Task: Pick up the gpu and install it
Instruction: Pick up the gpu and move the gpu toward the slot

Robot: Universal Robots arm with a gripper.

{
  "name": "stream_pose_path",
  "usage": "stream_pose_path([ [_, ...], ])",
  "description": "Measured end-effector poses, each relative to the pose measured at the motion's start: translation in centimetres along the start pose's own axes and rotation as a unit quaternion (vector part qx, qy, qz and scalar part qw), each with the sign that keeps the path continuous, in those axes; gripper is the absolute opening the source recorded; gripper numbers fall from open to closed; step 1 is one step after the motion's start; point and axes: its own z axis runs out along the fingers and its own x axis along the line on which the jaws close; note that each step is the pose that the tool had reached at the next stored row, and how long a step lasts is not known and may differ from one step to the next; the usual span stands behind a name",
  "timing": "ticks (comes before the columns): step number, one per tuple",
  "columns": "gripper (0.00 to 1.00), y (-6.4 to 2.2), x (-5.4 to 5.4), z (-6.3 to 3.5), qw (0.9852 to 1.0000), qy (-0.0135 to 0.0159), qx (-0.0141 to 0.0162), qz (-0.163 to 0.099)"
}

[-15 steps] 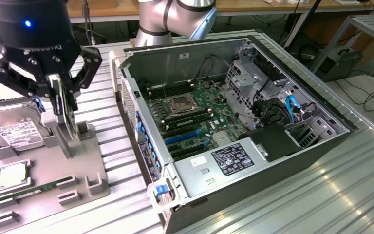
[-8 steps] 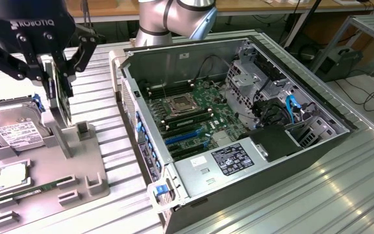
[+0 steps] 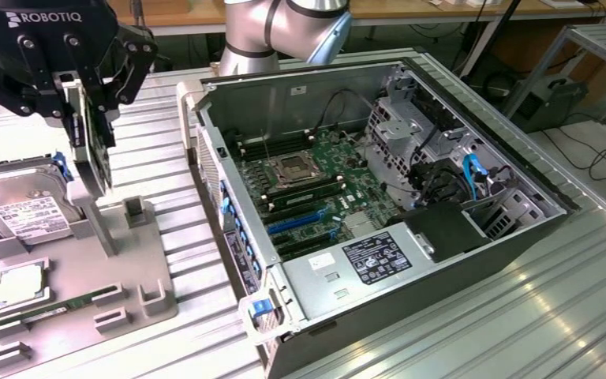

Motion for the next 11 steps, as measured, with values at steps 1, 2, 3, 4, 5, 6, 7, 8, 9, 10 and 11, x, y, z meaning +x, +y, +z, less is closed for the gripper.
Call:
stream_pose_path([
  [1,0.28,0.00,-0.1,-0.01,1.0000,0.0000,0.0000,0.000],
  [2,0.28,0.00,-0.2,0.00,1.0000,0.0000,0.0000,0.000],
  [3,0.28,0.00,-0.3,0.01,1.0000,0.0000,-0.0001,0.000],
  [4,0.28,0.00,-0.6,0.01,1.0000,0.0000,-0.0001,0.000],
  [5,0.28,0.01,-0.9,0.00,1.0000,-0.0001,-0.0001,0.000],
  [6,0.28,0.01,-1.1,0.01,1.0000,-0.0001,-0.0001,0.000],
  [7,0.28,0.01,-1.2,0.00,1.0000,-0.0001,-0.0001,0.000],
  [8,0.28,0.01,-1.3,0.00,1.0000,0.0000,-0.0001,0.000],
  [9,0.28,0.01,-1.5,0.00,1.0000,0.0000,-0.0001,0.000],
  [10,0.28,0.01,-1.6,0.00,1.0000,0.0000,0.0000,0.000],
  [11,0.28,0.01,-1.8,0.00,1.0000,0.0000,-0.0001,0.000],
])
